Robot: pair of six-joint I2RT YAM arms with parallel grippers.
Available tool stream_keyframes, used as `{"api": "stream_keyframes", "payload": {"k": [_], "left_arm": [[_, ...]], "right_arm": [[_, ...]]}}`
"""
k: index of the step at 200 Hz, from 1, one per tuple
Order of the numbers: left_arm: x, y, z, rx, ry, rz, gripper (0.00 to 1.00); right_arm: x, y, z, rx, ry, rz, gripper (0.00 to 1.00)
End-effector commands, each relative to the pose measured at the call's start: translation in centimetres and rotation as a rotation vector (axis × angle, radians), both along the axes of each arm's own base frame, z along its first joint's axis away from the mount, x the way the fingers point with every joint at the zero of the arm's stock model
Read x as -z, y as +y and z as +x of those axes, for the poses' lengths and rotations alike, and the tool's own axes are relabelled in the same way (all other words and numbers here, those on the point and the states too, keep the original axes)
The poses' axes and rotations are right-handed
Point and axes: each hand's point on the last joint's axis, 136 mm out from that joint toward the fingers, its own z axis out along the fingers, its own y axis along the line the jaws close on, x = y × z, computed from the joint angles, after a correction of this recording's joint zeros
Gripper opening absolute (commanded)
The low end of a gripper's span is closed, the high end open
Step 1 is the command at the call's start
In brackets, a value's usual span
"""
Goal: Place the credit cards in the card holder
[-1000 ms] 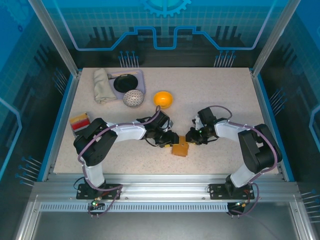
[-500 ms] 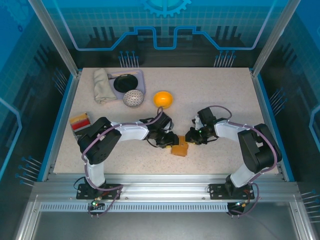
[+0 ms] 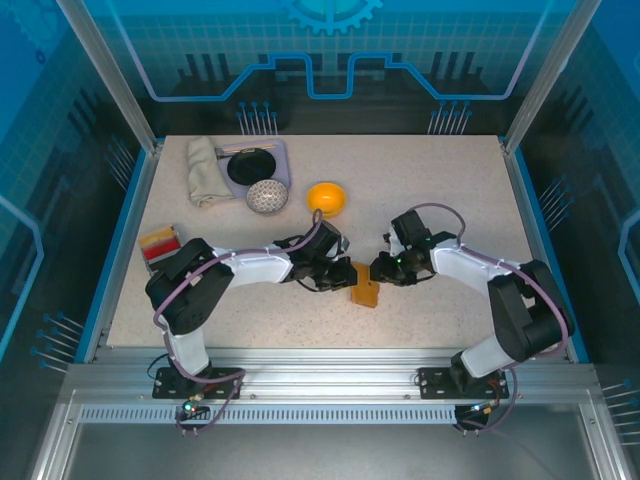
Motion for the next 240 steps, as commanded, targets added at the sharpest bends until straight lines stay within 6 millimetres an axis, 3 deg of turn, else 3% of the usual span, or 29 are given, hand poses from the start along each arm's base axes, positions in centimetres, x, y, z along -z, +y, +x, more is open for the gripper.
{"api": "stream_keyframes", "payload": {"k": [1, 80, 97, 113, 126, 142, 158, 194, 240], "left_arm": [[-0.8, -0.3, -0.1, -0.011, -0.009, -0.033, 0.07], [-1.4, -0.7, -0.1, -0.010, -0.012, -0.071, 0.07], [-1.7, -0.8, -0.1, -0.012, -0.015, -0.082, 0.06], [-1.9, -0.7, -0.1, -0.017, -0.020, -0.079, 0.05], [-2.0, -0.3, -0.1, -0.023, -0.027, -0.067, 0.04], [-1.8, 0.3, -0.2, -0.030, -0.032, -0.053, 0.03], [-1.2, 0.9, -0.5, -0.032, -0.020, -0.039, 0.01], [0.2, 1.5, -1.4, -0.022, 0.007, -0.022, 0.00], [1.8, 2.5, -2.3, -0.031, 0.037, 0.016, 0.02]], "right_arm": [[-0.8, 0.3, -0.5, -0.015, -0.009, -0.024, 0.34], [1.5, 2.4, -1.2, -0.073, 0.026, -0.067, 0.46], [2.6, 0.9, -1.4, -0.072, 0.025, -0.214, 0.46], [3.6, -2.0, -2.0, -0.046, 0.032, -0.410, 0.37], [3.6, -4.4, -2.2, -0.018, 0.029, -0.533, 0.31], [3.0, -5.8, -1.9, 0.020, 0.009, -0.575, 0.26], [3.0, -6.3, -1.9, 0.047, 0.011, -0.525, 0.18], [3.5, -6.2, -1.5, 0.051, 0.032, -0.469, 0.12], [3.7, -6.8, -1.8, 0.055, 0.058, -0.485, 0.16]]}}
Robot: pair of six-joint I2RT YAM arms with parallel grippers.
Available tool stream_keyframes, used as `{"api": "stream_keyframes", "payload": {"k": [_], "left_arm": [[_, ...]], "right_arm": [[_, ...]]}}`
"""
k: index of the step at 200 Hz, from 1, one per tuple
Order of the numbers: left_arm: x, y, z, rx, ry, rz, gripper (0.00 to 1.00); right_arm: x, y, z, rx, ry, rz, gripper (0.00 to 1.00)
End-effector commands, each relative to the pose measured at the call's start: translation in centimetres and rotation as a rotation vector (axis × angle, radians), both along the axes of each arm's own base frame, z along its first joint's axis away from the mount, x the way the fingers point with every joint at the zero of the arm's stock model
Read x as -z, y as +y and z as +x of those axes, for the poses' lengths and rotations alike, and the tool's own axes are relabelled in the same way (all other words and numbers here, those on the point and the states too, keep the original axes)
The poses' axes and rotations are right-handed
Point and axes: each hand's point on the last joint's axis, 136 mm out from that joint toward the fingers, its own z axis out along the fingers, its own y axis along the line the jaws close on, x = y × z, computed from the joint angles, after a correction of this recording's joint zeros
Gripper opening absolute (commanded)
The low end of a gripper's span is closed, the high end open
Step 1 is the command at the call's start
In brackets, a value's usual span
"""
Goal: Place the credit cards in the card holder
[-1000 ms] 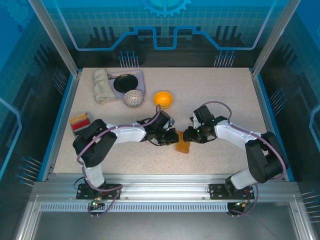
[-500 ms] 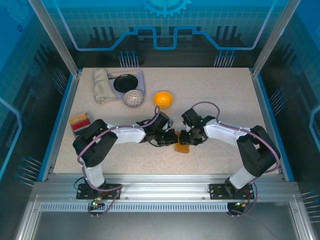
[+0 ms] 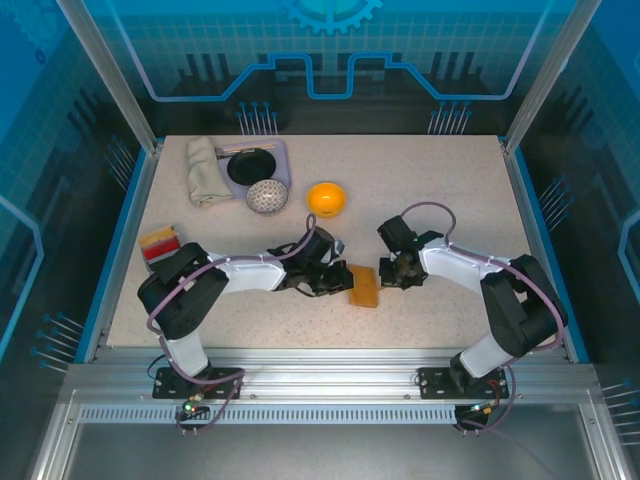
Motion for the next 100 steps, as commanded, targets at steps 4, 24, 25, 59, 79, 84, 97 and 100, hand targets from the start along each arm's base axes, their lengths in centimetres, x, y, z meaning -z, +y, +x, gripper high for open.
{"api": "stream_keyframes", "payload": {"k": [4, 24, 25, 59, 79, 84, 97, 100], "left_arm": [[1.4, 1.7, -1.4, 0.002, 0.046, 0.055, 0.03], [1.7, 2.1, -1.4, -0.003, 0.047, 0.087, 0.09], [1.6, 2.1, -1.4, -0.002, 0.046, 0.088, 0.09], [1.7, 2.3, -1.1, -0.015, 0.045, 0.109, 0.11], [1.1, 2.3, -1.1, -0.017, 0.037, 0.106, 0.20], [0.8, 2.4, -1.1, -0.016, 0.030, 0.105, 0.23], [-0.4, 2.9, -0.9, -0.027, -0.005, 0.119, 0.32], [-0.6, 3.1, -0.8, -0.031, -0.011, 0.130, 0.35]], "right_arm": [[1.4, -2.6, -1.6, 0.011, 0.078, -0.106, 0.17], [1.3, -2.8, -2.4, -0.016, 0.106, -0.156, 0.24], [1.3, -2.9, -2.5, -0.019, 0.107, -0.161, 0.24], [1.2, -2.8, -3.3, -0.038, 0.108, -0.177, 0.28], [0.7, -2.8, -3.1, -0.041, 0.101, -0.178, 0.28], [0.3, -2.7, -2.9, -0.041, 0.088, -0.168, 0.28], [-1.2, -1.9, -2.2, -0.045, 0.036, -0.115, 0.32], [-1.7, -1.7, -2.0, -0.047, 0.019, -0.097, 0.33]]}}
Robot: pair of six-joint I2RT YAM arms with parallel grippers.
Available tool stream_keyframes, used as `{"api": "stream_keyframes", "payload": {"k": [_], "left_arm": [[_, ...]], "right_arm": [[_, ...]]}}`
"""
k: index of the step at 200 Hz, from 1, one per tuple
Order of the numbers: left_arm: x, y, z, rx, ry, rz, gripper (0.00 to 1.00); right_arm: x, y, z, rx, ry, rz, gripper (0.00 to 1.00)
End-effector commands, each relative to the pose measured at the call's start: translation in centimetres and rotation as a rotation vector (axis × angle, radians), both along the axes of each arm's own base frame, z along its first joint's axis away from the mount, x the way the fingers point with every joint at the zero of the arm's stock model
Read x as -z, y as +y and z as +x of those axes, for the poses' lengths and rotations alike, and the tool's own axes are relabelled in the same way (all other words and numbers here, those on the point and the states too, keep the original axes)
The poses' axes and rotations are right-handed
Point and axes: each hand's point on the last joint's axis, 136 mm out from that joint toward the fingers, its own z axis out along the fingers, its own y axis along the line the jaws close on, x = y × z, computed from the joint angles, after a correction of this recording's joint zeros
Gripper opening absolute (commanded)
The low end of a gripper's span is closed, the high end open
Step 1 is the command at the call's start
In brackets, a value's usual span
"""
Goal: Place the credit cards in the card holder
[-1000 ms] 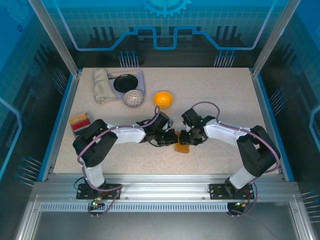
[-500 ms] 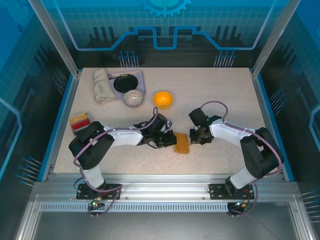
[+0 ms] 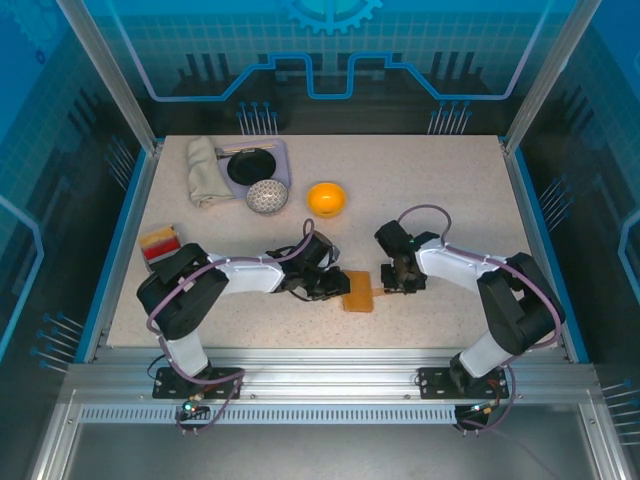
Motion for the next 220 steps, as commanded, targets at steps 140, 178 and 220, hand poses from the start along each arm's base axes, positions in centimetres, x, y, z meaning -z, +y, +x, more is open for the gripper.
{"api": "stream_keyframes", "payload": {"k": [140, 178, 220], "left_arm": [[-15.3, 39.3, 5.9, -0.904, -0.321, 0.562, 0.99], [-13.3, 47.4, 6.8, -1.076, -0.195, 0.591, 0.99], [-11.0, 51.8, 8.3, -1.190, -0.149, 0.489, 0.99]], "right_arm": [[-11.7, 6.5, 3.9, -0.089, -0.342, 0.486, 1.00], [-12.2, 7.5, 4.5, -0.119, -0.307, 0.480, 1.00], [-11.9, 8.6, 4.8, -0.141, -0.260, 0.471, 1.00]]}}
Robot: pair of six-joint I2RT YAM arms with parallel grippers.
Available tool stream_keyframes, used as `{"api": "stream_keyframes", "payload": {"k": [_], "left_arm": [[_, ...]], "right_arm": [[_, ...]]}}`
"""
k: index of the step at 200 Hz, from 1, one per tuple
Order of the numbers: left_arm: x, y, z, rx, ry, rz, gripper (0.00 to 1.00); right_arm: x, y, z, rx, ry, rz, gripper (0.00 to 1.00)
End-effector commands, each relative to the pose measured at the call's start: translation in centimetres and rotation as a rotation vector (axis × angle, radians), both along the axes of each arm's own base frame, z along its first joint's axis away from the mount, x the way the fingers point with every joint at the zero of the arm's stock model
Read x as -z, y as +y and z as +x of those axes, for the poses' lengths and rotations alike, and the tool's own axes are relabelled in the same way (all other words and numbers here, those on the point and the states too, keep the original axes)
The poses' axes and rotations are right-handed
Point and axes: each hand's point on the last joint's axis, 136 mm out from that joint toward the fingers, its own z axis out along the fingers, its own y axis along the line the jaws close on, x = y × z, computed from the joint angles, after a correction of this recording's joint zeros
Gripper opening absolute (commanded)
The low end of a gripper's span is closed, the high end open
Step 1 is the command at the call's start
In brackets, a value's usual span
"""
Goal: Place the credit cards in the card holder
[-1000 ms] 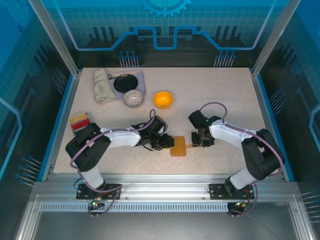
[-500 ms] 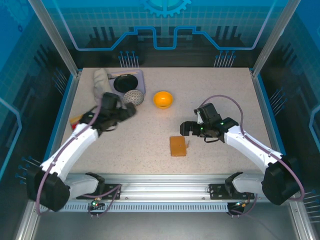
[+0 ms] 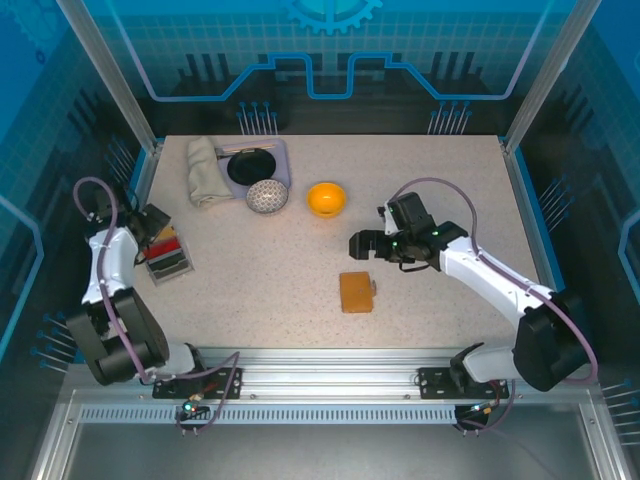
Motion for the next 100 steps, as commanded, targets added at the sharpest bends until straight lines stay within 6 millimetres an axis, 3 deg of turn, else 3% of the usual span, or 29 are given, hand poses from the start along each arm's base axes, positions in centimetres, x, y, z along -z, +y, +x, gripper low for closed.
{"api": "stream_keyframes", "payload": {"k": [1, 41, 67, 100], "left_arm": [[-0.8, 1.9, 2.1, 0.002, -0.092, -0.033, 0.99], [1.3, 3.7, 4.2, -0.007, -0.123, -0.125, 0.99], [3.0, 3.2, 5.8, 0.019, -0.144, -0.197, 0.99], [5.0, 3.0, 6.0, 0.006, -0.126, -0.242, 0.99]], "right_arm": [[-0.2, 1.1, -0.3, -0.044, 0.031, -0.003, 1.00], [0.8, 2.3, -0.4, -0.061, 0.071, -0.020, 1.00], [1.7, 3.2, -0.5, -0.076, 0.105, -0.037, 1.00], [2.5, 4.3, -0.6, -0.106, 0.138, -0.059, 1.00]]}}
